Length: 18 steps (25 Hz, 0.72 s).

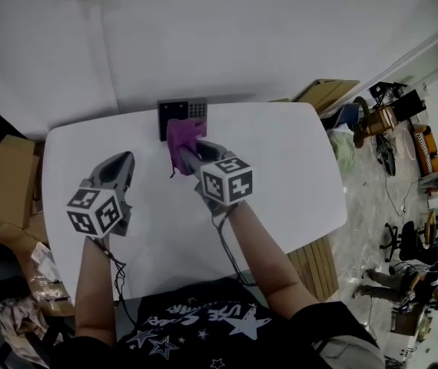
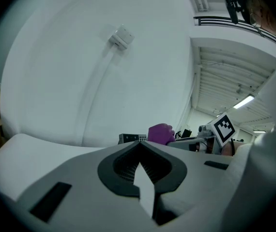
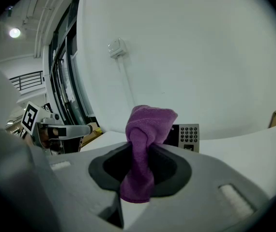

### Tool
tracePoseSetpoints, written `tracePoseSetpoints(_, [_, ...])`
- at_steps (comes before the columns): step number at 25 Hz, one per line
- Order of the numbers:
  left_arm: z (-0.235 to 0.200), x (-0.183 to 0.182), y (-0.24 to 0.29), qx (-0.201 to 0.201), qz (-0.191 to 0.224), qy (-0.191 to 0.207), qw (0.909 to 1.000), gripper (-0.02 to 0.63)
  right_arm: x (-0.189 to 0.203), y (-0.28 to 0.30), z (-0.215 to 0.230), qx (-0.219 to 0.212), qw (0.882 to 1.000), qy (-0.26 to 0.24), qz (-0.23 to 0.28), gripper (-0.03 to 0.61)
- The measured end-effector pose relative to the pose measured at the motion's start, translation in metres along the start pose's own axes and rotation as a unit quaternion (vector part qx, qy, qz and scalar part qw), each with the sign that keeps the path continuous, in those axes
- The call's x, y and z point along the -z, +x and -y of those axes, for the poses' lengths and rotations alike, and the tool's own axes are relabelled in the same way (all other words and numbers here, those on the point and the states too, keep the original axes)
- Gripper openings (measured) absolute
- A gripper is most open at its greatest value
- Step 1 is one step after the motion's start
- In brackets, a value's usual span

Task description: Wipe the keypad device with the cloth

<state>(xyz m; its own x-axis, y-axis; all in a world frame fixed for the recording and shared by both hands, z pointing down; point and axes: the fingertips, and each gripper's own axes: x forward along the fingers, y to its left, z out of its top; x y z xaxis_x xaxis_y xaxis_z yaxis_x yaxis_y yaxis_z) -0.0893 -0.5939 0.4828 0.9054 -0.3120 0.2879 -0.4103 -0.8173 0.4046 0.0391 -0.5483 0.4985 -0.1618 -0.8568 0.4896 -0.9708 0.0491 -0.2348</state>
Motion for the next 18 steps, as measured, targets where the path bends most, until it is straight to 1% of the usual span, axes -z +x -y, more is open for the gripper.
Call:
tracePoseSetpoints(8, [-0.025,-0.002,0.025,0.004,-0.005,-0.005,1.0,0.006,-0.004,0.045,0.013,0.007,1.0,0.001,-0.01,0.095])
tracePoseSetpoints(13, [-0.039,0.008,0.034,0.004,-0.016,-0.016,0.9997,0.006,-0.003,0.069,0.025,0.014,1.0,0.001,-0.018,0.095])
tracePoseSetpoints(18, [-0.05,0.016,0.043,-0.003,-0.023,-0.015,0.9996,0.006,0.002,0.084,0.04,0.024,0.999,0.002,-0.027,0.095])
